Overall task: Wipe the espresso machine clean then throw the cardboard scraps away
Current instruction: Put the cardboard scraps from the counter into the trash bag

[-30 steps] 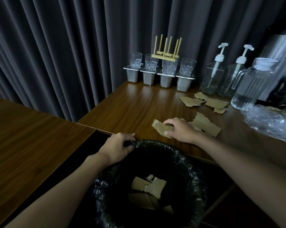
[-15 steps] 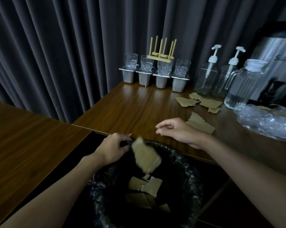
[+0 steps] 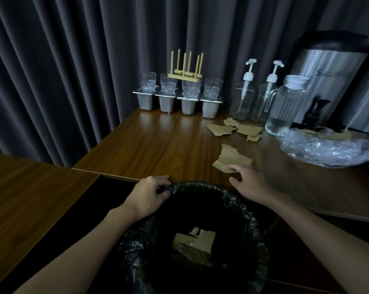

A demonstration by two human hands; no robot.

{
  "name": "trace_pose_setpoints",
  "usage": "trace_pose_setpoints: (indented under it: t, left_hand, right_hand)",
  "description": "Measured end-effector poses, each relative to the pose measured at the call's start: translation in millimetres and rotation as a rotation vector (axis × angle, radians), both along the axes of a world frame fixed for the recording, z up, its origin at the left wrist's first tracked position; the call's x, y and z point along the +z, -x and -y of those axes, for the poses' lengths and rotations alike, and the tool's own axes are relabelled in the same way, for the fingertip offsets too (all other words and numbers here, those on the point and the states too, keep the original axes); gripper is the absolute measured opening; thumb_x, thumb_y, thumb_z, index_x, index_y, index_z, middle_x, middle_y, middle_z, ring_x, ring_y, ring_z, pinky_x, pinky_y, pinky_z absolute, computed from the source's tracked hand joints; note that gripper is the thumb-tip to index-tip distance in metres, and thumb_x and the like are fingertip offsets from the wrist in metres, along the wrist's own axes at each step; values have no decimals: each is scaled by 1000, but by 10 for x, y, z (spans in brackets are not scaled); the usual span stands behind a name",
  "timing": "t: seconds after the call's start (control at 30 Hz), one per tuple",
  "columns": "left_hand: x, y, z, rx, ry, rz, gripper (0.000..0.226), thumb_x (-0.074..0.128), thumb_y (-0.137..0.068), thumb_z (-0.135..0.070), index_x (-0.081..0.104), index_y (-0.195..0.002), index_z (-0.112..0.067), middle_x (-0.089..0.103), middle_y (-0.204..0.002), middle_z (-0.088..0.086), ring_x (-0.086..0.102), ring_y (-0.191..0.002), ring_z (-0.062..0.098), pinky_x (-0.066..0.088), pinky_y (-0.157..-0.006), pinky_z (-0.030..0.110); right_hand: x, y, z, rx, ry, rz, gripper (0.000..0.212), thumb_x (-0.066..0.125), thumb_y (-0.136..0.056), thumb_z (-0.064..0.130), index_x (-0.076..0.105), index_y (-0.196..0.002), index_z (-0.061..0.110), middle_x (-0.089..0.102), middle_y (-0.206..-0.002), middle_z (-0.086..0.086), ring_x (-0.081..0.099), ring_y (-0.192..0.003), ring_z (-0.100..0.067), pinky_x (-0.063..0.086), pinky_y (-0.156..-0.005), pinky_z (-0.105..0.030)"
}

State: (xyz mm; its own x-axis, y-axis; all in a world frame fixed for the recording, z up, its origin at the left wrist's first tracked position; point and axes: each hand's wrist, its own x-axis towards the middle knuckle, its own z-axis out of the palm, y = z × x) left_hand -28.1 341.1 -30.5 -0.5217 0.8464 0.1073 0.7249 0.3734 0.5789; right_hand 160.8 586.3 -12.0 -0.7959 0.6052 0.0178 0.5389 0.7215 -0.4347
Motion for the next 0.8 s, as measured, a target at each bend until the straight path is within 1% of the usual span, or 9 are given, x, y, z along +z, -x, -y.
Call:
trace_pose_setpoints:
  t: [0.1,0.2,0.23,0.27,0.33,0.4,0.5,0.67,0.8]
  left_hand:
    - [-5,20,4,10,8,-23,32,67,-94,-21,68,-125,-18,53,-147,-6,48,-136,12,36,-110,25]
    - [-4,29,14,13,16,-28,32,68,-94,-21,68,-125,-18,53,-146,-9,47,-136,11,36,-111,25]
    - [-8,28,21,14,18,-26,32,68,-94,-20,68,-125,-18,53,-146,-10,47,-137,11,37,-112,27]
    - [-15,29,28,16,21,-25,32,68,-94,-20,68,-125,-18,52,-147,-11,46,-137,11,37,-113,29]
    - [-30,34,32,21,19,-22,32,68,-93,-20,68,-125,-17,52,-147,-12,46,-138,10,37,-114,29]
    - [-31,30,30,22,16,-20,32,68,-93,-20,68,-125,-17,52,-146,-12,46,-137,10,35,-111,23]
    - [-22,30,27,19,8,0,30,69,-93,-18,70,-123,-17,53,-146,-12,48,-136,10,34,-106,17]
    - [-8,37,44,14,-4,35,26,68,-93,-16,72,-119,-17,53,-146,-9,47,-136,8,32,-104,13]
    - [-20,45,50,20,-5,40,28,68,-93,-16,71,-121,-17,53,-146,-11,48,-135,9,36,-109,20]
  right_hand:
    - [7,12,41,80,46,-60,30,52,-98,28,59,-127,30,54,-137,9,43,-132,-16,31,-111,-51]
    - [2,58,62,41,56,-287,20,57,-96,21,68,-112,25,62,-118,7,54,-118,-15,43,-102,-37]
    - [2,94,52,2,44,-328,18,57,-96,22,68,-110,24,61,-115,6,56,-114,-16,46,-99,-37]
    - [3,137,39,-39,40,-327,20,56,-96,27,67,-112,23,59,-115,4,56,-113,-18,46,-98,-42]
    - [30,233,17,-144,103,-210,33,52,-95,46,61,-120,26,54,-126,0,51,-120,-24,42,-102,-51]
    - [30,326,-10,-204,167,-97,42,48,-93,58,58,-122,29,49,-134,-3,43,-128,-27,35,-107,-53]
    - [26,420,45,-181,125,-51,37,48,-93,59,64,-108,29,45,-135,-3,35,-131,-30,26,-106,-49]
    - [21,549,113,-257,57,-114,32,56,-90,55,65,-95,25,47,-126,-4,36,-126,-29,26,-103,-46]
    - [35,606,60,-370,89,-73,42,62,-84,57,57,-108,22,45,-130,-9,36,-126,-33,27,-103,-47]
